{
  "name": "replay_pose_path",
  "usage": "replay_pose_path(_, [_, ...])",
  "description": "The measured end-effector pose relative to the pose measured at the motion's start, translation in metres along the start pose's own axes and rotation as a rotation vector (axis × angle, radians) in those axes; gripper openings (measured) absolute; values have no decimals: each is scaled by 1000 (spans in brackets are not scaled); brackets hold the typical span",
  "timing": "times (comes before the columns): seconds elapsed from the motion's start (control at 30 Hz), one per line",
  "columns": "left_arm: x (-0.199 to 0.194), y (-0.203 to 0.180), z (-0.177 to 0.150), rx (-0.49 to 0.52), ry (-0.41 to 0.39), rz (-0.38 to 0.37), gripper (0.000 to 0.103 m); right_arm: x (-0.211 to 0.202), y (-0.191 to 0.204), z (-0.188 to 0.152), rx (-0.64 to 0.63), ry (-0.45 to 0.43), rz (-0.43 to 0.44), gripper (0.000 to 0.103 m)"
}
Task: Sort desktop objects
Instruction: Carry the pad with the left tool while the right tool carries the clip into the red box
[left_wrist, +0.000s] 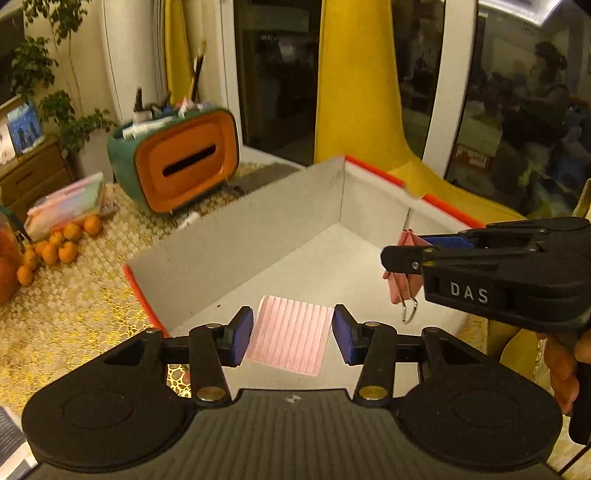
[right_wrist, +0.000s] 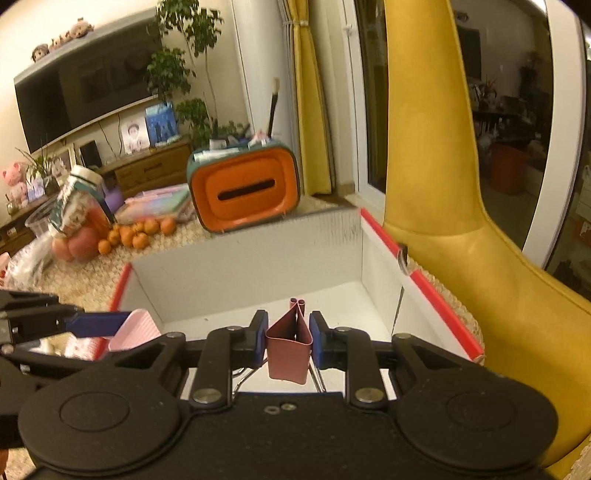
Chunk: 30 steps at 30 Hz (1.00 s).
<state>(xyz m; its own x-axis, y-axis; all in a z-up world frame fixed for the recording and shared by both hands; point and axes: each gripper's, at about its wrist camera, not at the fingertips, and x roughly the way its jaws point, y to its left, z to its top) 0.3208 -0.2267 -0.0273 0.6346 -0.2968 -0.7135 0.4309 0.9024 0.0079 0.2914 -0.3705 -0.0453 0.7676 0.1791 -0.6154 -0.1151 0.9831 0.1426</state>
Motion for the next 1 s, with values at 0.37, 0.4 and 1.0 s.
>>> replay_pose_path(0.37, [64, 4, 18, 1, 172, -12, 46, 45, -15, -9, -68, 119, -34, 23])
replay_pose_path(0.4, [69, 4, 20, 1, 189, -15, 46, 47, -16, -9, -75, 126, -40, 23])
replay_pose_path(1.0, [117, 1, 25, 35, 426, 17, 47, 61, -11, -12, -224, 209, -40, 23])
